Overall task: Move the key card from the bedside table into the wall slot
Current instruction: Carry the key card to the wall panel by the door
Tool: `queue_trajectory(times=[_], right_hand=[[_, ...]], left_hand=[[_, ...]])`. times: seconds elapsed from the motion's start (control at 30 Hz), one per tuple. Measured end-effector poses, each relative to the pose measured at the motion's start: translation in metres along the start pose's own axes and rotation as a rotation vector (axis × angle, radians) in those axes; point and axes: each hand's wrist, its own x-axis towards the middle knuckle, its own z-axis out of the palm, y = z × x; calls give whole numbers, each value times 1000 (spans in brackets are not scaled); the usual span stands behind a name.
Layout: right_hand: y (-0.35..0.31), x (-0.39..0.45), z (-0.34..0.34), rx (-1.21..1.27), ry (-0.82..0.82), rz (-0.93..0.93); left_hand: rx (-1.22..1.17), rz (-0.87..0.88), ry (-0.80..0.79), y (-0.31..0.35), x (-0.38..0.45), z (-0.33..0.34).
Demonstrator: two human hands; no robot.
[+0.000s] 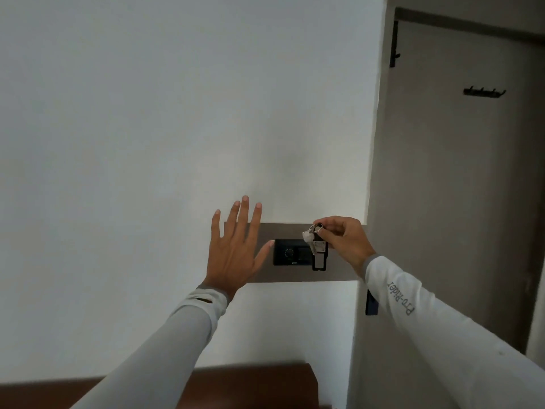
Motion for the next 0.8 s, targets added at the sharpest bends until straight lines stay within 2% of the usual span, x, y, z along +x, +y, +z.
queue_trajectory(times=[0.4,0.8], right_hand=[[70,91,-38,62,-110,-35],[140,181,-45,88,-125,-58]], left_hand=[[195,-36,13,43,31,64],[307,-61,-21,75,54,133]])
